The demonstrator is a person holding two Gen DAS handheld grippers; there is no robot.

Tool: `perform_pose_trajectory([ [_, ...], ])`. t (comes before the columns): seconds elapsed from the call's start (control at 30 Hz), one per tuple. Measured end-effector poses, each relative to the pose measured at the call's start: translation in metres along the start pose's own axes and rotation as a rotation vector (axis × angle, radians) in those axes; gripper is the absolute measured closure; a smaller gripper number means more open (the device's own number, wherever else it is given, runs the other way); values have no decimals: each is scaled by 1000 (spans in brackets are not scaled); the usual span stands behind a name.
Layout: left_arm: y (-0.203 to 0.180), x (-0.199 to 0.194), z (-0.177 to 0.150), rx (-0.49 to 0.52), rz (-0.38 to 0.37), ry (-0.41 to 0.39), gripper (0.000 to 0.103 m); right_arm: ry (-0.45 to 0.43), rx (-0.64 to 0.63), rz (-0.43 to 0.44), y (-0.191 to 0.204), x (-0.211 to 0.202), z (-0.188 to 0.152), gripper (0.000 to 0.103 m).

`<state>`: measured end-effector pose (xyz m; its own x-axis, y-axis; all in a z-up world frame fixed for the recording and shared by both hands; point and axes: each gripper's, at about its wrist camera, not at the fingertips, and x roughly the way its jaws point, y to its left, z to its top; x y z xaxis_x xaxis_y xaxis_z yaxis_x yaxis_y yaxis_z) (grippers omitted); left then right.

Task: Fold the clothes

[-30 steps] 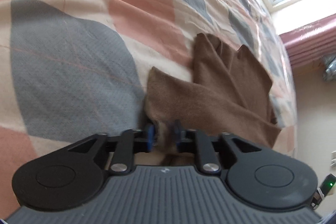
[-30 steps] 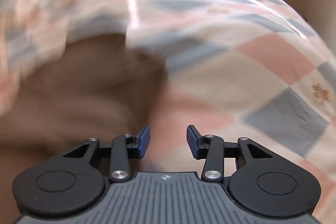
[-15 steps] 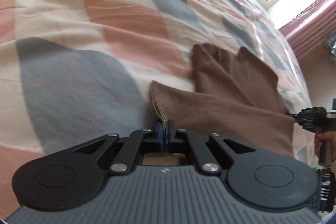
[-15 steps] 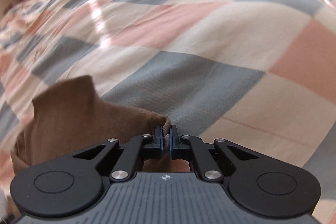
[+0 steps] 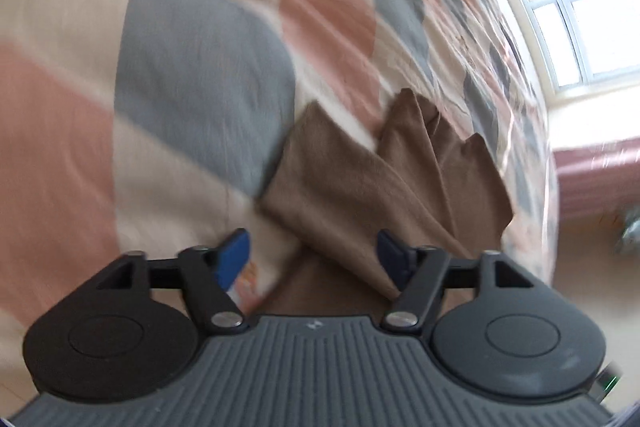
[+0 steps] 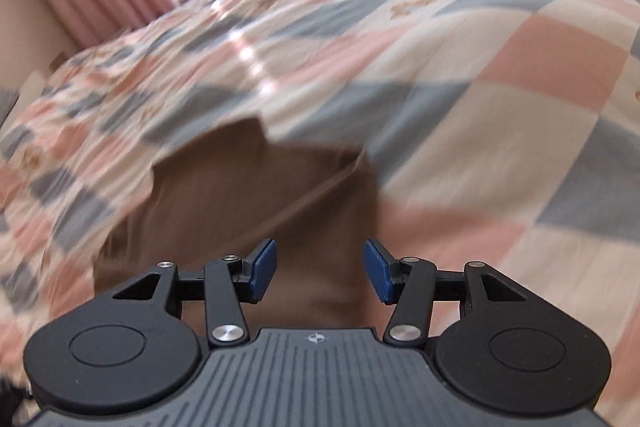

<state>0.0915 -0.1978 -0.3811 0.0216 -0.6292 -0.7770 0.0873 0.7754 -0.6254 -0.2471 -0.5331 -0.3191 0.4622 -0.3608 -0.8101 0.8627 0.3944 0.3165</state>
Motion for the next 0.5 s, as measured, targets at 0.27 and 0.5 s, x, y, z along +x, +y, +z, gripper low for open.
perform_pose_trajectory([
  [0.27, -62, 33, 2, 288, 196, -137, 100, 96, 51, -7, -7, -10, -53, 51],
  [0.5, -167, 71, -140, 1642, 296, -285, 95, 100, 90, -10, -28, -24, -58, 51],
])
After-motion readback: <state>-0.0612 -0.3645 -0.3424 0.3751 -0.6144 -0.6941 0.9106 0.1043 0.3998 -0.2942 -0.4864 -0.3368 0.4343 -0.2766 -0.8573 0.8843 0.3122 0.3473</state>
